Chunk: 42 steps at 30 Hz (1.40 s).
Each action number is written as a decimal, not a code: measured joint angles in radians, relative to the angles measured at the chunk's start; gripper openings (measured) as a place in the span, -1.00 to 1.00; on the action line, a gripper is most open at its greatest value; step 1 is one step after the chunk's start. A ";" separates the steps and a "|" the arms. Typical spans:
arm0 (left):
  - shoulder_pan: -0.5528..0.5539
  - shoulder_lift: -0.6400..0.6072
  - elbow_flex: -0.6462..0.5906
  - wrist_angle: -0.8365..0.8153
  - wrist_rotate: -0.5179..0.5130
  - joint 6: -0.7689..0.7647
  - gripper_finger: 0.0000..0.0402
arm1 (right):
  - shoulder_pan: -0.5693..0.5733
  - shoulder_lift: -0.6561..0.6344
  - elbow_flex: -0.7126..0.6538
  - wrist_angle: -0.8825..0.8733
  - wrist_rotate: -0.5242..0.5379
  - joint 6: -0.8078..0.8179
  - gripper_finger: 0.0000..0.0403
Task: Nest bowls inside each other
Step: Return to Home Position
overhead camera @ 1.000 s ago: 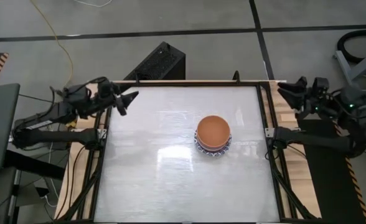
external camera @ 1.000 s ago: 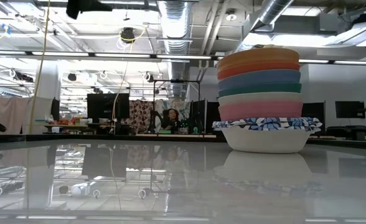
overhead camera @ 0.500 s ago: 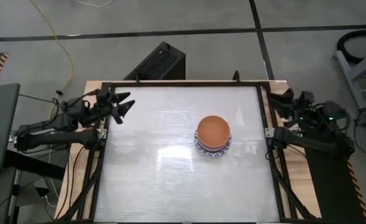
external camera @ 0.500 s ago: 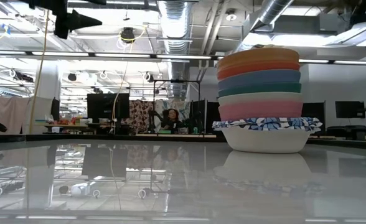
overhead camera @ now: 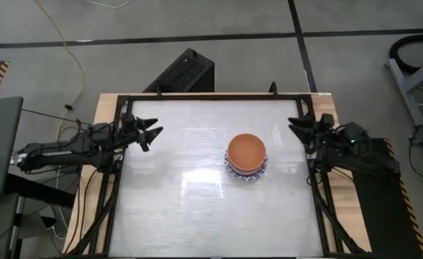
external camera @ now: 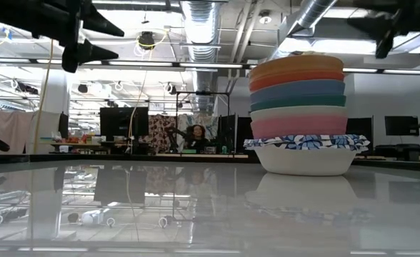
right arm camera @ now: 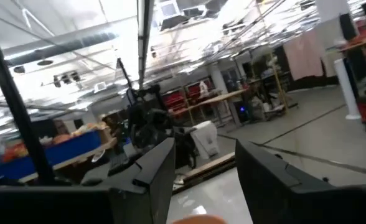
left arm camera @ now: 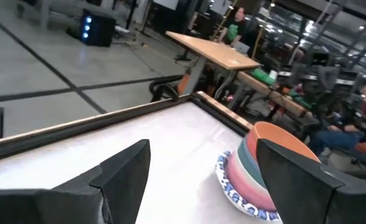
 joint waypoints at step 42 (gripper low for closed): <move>-0.152 -0.169 -0.249 0.053 0.010 -0.007 0.40 | 0.249 0.000 -0.305 0.062 0.081 0.065 -0.07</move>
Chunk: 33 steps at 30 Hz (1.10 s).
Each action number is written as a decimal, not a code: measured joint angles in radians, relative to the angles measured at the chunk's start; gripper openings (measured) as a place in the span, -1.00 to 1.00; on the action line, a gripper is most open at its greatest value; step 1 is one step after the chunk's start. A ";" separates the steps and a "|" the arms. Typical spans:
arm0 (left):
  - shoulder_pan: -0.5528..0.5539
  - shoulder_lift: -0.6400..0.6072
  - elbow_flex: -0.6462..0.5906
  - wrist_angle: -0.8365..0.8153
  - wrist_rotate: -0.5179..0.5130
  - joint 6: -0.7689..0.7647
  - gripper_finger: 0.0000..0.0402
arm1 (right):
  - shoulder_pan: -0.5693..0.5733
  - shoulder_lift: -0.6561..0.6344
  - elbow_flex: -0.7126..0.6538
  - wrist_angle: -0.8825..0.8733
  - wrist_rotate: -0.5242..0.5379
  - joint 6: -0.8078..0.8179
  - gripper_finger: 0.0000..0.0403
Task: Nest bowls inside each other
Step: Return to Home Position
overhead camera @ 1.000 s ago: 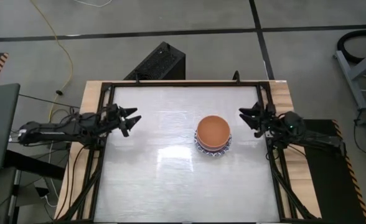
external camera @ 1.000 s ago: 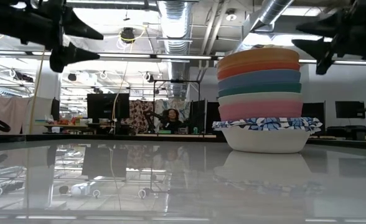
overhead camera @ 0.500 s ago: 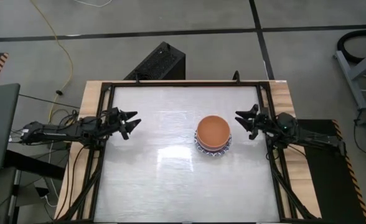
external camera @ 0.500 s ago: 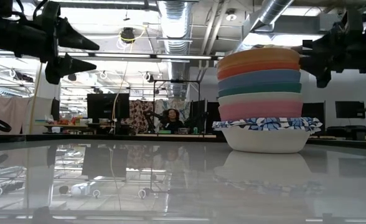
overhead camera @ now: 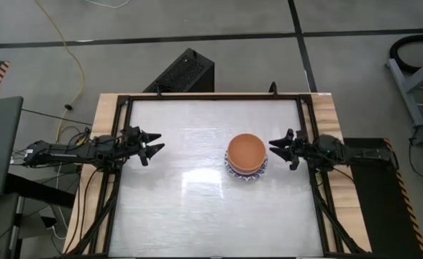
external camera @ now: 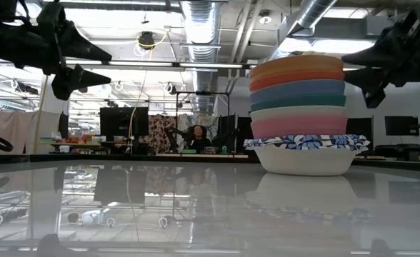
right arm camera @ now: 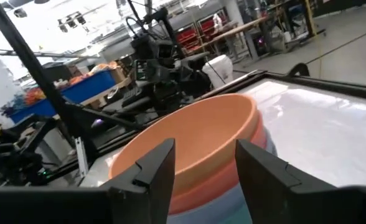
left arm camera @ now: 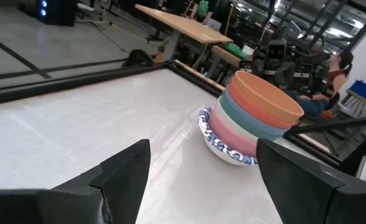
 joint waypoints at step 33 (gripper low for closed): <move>0.000 0.000 0.000 0.030 0.005 0.033 0.40 | 0.173 0.002 -0.001 0.008 0.167 -0.106 -0.07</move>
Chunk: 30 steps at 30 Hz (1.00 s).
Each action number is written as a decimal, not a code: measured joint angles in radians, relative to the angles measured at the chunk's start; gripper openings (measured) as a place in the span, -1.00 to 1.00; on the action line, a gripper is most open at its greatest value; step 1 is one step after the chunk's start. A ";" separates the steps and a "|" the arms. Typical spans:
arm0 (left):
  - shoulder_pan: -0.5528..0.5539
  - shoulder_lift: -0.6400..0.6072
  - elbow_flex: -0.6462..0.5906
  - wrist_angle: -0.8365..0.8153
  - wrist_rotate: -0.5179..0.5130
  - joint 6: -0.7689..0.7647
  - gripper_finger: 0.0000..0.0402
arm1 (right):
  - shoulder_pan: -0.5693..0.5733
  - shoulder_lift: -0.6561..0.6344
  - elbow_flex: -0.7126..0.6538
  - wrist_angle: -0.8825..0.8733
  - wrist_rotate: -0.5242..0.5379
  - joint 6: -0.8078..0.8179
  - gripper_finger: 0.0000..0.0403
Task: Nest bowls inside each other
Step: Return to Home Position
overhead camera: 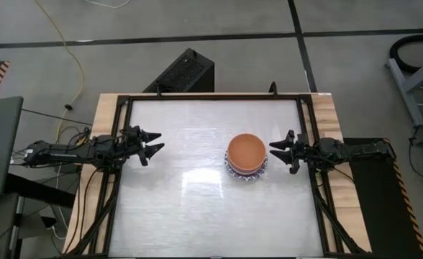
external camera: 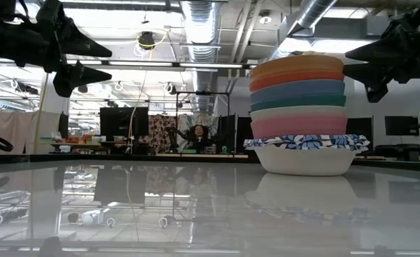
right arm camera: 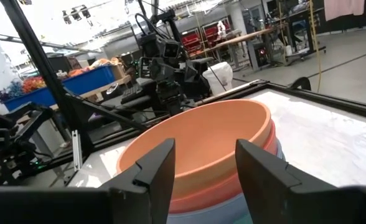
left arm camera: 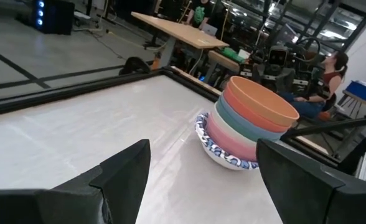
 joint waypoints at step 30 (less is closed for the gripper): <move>0.006 0.002 0.000 -0.250 -0.234 -0.460 0.40 | 0.000 0.000 0.000 -0.001 0.000 0.001 -0.07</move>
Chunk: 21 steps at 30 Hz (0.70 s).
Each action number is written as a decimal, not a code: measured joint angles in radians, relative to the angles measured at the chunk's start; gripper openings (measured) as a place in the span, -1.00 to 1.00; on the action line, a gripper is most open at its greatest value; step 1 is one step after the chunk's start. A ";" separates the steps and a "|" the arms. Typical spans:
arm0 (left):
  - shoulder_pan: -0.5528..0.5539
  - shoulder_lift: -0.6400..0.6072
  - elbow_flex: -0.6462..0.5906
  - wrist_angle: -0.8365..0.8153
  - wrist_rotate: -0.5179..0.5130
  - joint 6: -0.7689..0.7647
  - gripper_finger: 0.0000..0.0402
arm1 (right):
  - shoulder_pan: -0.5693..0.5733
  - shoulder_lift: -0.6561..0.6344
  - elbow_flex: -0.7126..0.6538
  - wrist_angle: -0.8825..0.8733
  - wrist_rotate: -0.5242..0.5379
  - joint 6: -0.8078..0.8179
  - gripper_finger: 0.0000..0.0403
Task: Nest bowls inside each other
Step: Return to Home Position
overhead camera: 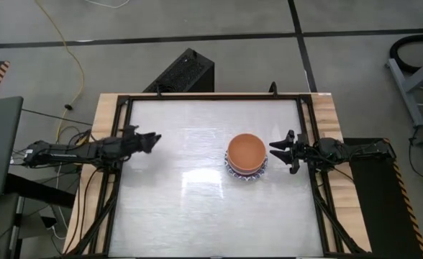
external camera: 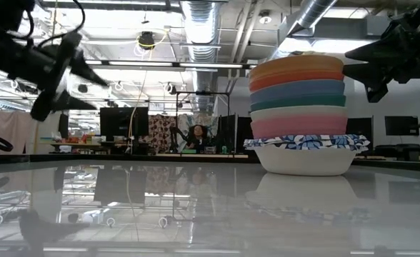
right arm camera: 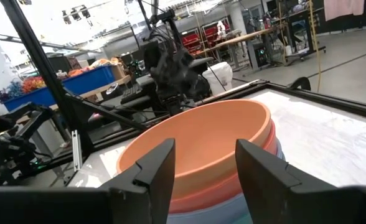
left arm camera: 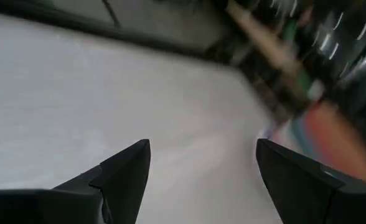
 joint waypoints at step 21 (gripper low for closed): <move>-0.026 -0.227 0.031 0.319 0.614 0.573 0.40 | 0.000 0.002 0.000 0.000 -0.003 0.000 -0.07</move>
